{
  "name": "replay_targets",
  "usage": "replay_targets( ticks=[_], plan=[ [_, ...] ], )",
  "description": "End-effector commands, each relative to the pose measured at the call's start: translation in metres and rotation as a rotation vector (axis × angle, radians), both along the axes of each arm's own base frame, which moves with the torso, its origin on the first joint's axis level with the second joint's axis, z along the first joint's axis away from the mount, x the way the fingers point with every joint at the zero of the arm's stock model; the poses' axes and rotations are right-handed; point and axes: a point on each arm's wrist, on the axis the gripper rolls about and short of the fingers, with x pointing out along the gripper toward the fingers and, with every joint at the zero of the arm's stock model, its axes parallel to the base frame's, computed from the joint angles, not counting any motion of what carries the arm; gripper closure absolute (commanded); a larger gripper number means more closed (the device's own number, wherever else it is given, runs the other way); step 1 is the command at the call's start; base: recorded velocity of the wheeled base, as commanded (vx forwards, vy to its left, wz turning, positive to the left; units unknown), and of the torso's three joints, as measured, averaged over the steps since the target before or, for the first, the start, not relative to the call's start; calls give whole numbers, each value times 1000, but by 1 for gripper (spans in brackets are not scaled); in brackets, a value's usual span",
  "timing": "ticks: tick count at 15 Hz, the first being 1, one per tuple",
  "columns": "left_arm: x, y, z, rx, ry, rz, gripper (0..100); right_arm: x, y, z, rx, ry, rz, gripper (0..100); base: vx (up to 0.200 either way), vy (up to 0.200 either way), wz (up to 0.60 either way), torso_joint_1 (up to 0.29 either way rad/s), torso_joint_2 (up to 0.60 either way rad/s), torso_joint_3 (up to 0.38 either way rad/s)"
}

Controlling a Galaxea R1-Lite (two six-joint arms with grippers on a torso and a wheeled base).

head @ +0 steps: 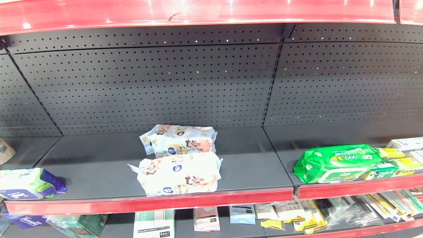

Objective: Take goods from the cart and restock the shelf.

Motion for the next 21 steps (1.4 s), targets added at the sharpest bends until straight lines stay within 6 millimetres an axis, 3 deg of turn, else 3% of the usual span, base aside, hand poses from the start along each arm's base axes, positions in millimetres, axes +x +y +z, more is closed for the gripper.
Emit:
replay_targets(
  ticks=[1,4,7,21],
  plan=[
    [0,0,0,0,3,0,0,0,0,0,-1,1,-1,0,0,0,0,0,0,0],
    [0,0,0,0,3,0,0,0,0,0,-2,1,-1,0,0,0,0,0,0,0],
    [0,0,0,0,3,0,0,0,0,0,-4,1,-1,0,0,0,600,1,1,5],
    [0,0,0,0,2,-1,0,0,0,0,-2,1,-1,0,0,0,0,0,0,0]
  ],
)
